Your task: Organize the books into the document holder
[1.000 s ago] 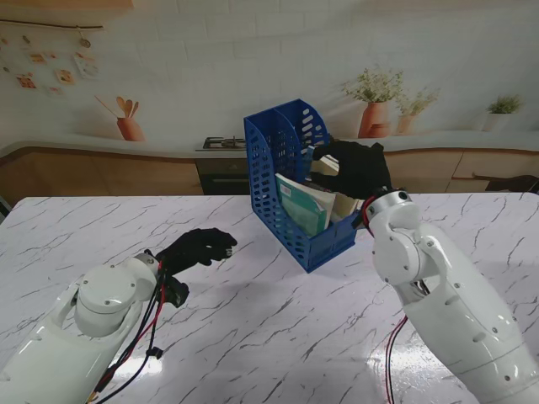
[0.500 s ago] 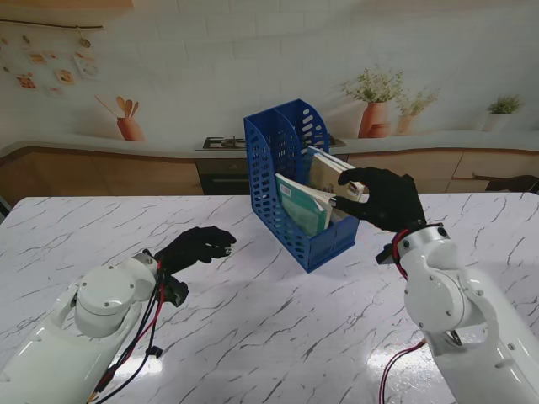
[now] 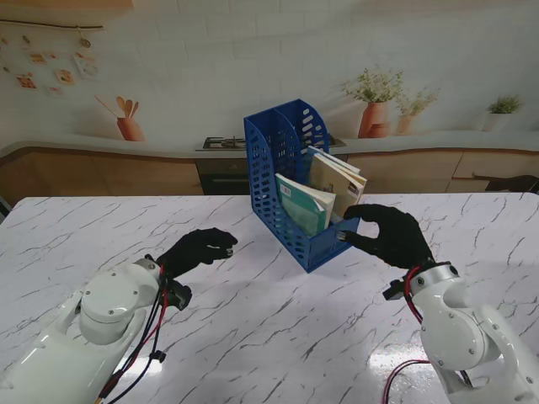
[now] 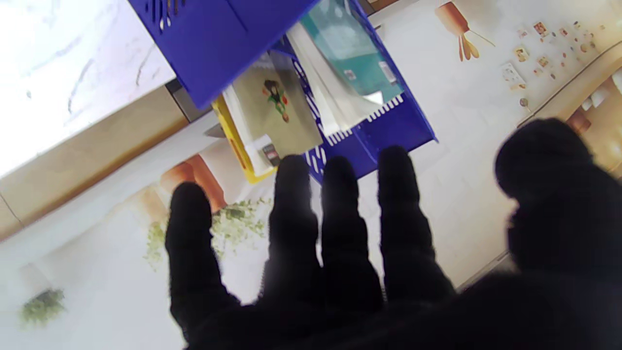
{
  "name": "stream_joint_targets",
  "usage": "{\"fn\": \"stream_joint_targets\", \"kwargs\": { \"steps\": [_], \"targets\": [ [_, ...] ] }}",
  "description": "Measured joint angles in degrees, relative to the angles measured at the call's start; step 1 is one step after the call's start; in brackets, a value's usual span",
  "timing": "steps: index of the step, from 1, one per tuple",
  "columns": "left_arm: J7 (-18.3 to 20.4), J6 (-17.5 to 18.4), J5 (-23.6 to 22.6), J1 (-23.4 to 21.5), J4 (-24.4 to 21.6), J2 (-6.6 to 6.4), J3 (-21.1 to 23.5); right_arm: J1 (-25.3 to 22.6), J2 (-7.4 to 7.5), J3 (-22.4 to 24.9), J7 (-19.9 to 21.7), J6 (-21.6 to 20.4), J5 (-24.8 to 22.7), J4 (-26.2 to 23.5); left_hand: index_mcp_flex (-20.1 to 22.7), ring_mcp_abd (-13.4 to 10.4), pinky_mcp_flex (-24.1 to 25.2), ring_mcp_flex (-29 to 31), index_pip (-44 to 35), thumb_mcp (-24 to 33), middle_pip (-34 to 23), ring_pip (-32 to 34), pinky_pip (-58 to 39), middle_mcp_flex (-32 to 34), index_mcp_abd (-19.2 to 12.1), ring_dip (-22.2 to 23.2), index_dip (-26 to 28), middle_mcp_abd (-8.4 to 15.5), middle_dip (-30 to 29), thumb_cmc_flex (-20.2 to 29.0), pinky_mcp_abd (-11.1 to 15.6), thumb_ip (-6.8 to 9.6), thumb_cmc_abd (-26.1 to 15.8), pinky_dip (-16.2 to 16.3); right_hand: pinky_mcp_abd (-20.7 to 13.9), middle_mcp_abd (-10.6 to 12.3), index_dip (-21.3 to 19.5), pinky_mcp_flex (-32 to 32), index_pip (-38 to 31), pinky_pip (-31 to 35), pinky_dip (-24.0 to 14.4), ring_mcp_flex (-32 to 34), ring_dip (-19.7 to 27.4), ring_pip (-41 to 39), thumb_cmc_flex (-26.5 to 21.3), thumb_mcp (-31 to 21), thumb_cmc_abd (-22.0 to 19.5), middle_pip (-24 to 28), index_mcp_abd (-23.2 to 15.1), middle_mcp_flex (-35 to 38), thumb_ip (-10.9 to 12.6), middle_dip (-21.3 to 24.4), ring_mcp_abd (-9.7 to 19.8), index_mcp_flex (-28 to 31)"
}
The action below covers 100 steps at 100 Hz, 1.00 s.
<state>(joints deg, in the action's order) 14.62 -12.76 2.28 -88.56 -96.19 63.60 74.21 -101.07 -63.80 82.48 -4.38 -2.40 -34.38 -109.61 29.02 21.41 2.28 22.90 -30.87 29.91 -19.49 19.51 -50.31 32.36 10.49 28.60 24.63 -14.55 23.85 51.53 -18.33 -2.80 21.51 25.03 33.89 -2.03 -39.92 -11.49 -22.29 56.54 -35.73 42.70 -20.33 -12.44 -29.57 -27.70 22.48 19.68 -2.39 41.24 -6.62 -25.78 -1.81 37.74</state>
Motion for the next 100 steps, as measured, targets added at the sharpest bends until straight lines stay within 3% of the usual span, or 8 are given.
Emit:
{"fn": "stream_joint_targets", "kwargs": {
  "steps": [37,51,100],
  "targets": [
    [-2.81,0.17,-0.09,-1.77,-0.74,0.67,-0.09,-0.99,-0.19,-0.17,0.6,-1.78,4.18,5.0,0.0,0.0,0.0,0.0,-0.05,0.0,0.02,0.0,0.44,0.0,-0.1,0.0,0.0,0.61,0.72,0.0,-0.07,0.0,0.0,-0.01,0.0,-0.27,0.0,-0.31,-0.66,0.64,0.04,0.2,-2.1,-2.19,-0.81,0.61,-0.76,4.37,2.54,-0.11,0.02,-2.83,-0.02,0.14],
    [-5.59,1.7,-0.16,-2.56,-1.03,1.01,-0.33,-0.97,-0.25,-1.86,-1.39,-2.53,6.2,6.88,0.0,0.0,0.0,0.0,-0.07,0.0,0.02,-0.01,0.47,0.0,-0.11,0.0,0.0,0.67,0.74,0.0,-0.11,0.0,0.0,-0.02,0.0,-0.28,-0.66,-0.66,-1.23,1.35,0.06,0.87,-2.77,-3.44,-0.81,0.61,-0.76,5.62,2.54,-0.12,0.03,-3.54,-0.02,0.15],
    [-6.62,2.42,0.2,-4.42,-1.74,1.4,-0.25,0.08,-0.74,-3.83,-0.45,-3.68,9.15,11.43,0.0,0.0,0.02,0.0,-0.08,0.0,0.02,-0.39,0.55,0.0,-0.59,0.0,0.0,1.2,0.74,0.0,-0.12,0.0,0.0,-0.03,0.0,-0.55,-2.08,-0.68,-1.94,2.03,0.06,0.9,-3.74,-5.74,-0.81,-1.67,-0.73,7.71,2.58,-0.12,0.03,-5.1,-0.41,1.15]
  ]
}}
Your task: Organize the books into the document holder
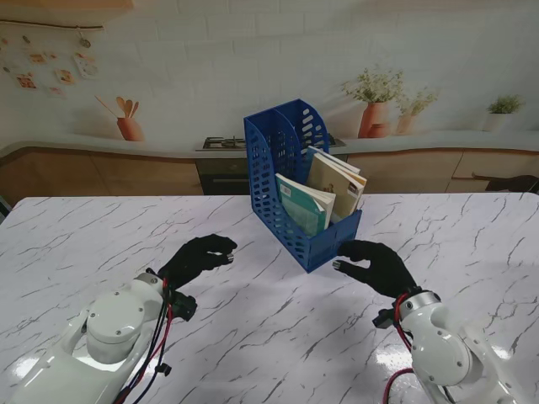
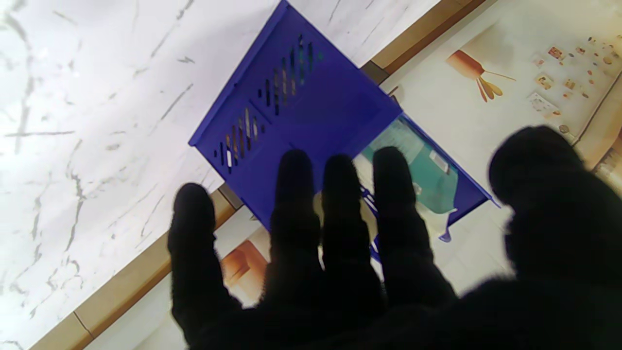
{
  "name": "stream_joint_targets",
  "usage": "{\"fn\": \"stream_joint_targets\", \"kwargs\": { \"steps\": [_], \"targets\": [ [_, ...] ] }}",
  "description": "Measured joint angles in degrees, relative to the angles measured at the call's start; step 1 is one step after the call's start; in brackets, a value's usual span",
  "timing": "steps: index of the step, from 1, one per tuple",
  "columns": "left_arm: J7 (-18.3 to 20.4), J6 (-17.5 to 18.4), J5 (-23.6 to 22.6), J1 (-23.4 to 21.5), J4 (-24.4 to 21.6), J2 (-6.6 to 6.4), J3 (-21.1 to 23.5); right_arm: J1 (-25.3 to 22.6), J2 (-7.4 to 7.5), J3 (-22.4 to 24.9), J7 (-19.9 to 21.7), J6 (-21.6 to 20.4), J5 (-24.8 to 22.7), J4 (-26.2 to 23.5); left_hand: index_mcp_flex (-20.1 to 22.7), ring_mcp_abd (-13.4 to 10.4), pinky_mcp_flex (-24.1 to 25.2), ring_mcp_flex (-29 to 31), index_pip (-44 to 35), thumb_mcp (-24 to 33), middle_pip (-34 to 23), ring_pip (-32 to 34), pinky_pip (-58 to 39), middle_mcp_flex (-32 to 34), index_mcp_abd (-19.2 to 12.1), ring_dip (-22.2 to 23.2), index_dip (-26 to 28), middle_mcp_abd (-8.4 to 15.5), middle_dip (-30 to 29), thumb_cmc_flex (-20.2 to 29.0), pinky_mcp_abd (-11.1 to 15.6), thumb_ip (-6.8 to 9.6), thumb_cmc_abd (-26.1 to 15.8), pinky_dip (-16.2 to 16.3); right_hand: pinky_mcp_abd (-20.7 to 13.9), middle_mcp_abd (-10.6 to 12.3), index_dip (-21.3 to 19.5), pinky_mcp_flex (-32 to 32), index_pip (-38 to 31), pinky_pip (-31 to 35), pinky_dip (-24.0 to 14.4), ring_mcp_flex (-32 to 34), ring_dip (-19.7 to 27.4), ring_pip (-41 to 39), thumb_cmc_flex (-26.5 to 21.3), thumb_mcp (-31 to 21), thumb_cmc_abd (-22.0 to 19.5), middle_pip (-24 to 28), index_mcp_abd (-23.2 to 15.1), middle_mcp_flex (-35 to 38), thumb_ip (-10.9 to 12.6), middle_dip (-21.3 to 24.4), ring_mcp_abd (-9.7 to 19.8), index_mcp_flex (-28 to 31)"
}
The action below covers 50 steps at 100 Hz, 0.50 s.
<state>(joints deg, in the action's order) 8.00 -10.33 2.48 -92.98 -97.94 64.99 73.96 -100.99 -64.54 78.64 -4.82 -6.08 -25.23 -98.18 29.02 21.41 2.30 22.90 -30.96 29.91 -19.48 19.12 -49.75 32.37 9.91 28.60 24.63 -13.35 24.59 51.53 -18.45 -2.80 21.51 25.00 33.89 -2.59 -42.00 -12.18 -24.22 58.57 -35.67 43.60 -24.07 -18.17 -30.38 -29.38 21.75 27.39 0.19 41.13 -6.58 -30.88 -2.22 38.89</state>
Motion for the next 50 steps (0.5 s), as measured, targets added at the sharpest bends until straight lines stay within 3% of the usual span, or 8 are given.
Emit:
{"fn": "stream_joint_targets", "kwargs": {
  "steps": [50],
  "targets": [
    [-0.7,-0.53,0.08,-1.53,-0.57,0.31,0.63,2.51,0.02,-1.52,1.21,-1.6,2.69,3.4,0.0,0.0,0.36,-0.01,0.0,0.0,0.0,-0.04,1.09,0.0,0.0,0.0,0.0,0.0,0.0,0.0,0.0,0.0,0.0,-0.61,0.0,-0.2,-0.02,0.67,0.0,0.0,0.0,0.0,-0.55,-0.56,0.0,-1.01,0.03,0.04,0.06,-1.53,0.0,-0.45,-0.11,0.0]
  ]
}}
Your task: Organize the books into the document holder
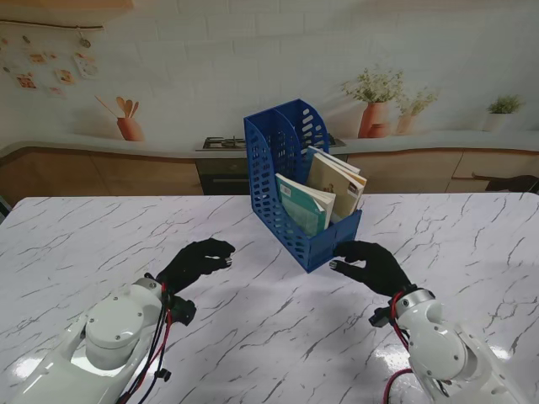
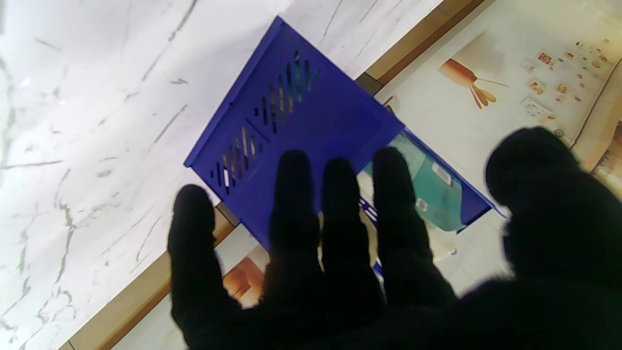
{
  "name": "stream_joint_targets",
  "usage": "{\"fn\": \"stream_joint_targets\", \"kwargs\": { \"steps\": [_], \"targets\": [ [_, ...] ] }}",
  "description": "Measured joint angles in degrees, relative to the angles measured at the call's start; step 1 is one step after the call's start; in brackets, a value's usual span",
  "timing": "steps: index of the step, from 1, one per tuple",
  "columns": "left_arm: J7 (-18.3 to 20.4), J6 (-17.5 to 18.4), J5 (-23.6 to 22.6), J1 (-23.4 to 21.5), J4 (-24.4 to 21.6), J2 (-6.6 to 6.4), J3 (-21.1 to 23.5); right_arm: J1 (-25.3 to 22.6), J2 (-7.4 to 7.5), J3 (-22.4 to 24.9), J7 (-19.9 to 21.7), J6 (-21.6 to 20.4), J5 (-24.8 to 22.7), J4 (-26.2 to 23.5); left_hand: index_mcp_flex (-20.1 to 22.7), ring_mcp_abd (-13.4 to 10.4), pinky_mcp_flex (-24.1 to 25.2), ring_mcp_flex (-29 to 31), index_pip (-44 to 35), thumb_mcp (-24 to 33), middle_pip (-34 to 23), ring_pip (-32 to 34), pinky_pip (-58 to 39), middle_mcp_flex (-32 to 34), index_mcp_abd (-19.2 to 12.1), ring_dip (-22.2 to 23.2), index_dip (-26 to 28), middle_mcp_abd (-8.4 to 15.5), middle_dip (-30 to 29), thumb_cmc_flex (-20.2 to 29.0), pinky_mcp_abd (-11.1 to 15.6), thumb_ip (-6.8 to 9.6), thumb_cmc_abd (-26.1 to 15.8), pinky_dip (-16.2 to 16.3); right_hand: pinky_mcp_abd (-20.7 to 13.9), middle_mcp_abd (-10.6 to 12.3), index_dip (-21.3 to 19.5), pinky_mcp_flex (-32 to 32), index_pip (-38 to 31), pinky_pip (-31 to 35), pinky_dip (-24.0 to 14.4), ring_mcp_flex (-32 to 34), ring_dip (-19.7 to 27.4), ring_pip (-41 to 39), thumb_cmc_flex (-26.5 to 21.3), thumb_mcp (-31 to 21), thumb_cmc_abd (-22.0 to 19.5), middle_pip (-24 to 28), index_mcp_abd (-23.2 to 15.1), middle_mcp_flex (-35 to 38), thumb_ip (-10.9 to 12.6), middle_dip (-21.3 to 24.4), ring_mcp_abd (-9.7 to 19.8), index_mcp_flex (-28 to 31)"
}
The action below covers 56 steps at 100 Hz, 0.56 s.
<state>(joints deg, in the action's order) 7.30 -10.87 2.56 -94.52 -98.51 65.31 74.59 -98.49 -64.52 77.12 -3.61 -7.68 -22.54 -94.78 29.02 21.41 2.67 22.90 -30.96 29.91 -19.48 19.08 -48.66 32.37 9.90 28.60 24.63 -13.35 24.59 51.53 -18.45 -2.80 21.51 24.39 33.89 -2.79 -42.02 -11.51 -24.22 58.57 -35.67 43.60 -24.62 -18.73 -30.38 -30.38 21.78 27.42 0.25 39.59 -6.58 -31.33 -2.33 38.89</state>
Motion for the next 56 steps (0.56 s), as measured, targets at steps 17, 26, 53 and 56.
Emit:
{"fn": "stream_joint_targets", "kwargs": {
  "steps": [17,26,53,56],
  "targets": [
    [-0.27,-1.71,-1.03,-0.7,-0.89,0.01,0.66,0.41,0.0,-0.36,0.51,-0.27,0.5,0.28,0.0,0.0,0.39,0.0,0.0,0.0,0.0,0.0,0.82,0.0,0.0,0.0,0.0,0.0,0.0,0.0,0.0,0.0,0.0,-0.03,0.0,0.0,0.0,0.01,0.0,0.0,0.0,0.0,-0.02,-0.12,0.0,0.0,0.0,0.02,0.01,-0.01,0.0,0.0,0.0,-0.05],
    [-0.27,-1.73,-1.02,-0.76,-0.91,0.0,0.79,0.38,0.0,-0.36,0.79,-0.22,0.69,0.26,0.0,0.0,0.39,0.0,0.0,0.0,0.0,-0.01,0.86,0.0,0.0,0.0,0.0,0.0,0.0,0.0,0.0,0.0,0.0,-0.03,0.0,0.0,-0.01,0.01,0.0,0.0,0.0,0.0,-0.02,-0.18,0.0,0.0,0.0,0.02,0.01,-0.01,0.0,0.0,-0.01,-0.05],
    [0.39,-1.77,-0.58,-0.76,-0.8,-0.04,0.88,0.34,0.05,-0.4,1.39,-0.19,1.02,0.18,0.0,0.0,0.54,0.0,0.0,0.0,0.0,-0.57,1.51,0.0,0.0,0.0,0.0,0.0,0.0,0.0,0.0,0.0,0.0,-0.03,0.0,0.0,-0.01,0.01,0.0,0.0,0.0,0.0,-0.04,-0.76,0.0,0.0,0.0,0.02,0.03,-0.01,0.0,0.0,-0.01,-0.05],
    [0.47,-1.83,-0.53,-0.74,-0.74,-0.04,0.91,0.34,0.05,-0.41,1.5,-0.19,1.08,0.18,0.0,0.0,0.54,0.0,0.0,-0.01,0.0,-0.57,1.53,0.0,0.0,0.0,0.0,0.0,0.0,0.0,0.0,0.0,0.0,-0.03,0.0,0.0,-0.01,0.01,0.0,0.0,0.0,0.0,-0.04,-0.77,0.0,0.0,0.0,0.02,0.04,-0.01,0.0,0.0,-0.01,-0.05]
  ]
}}
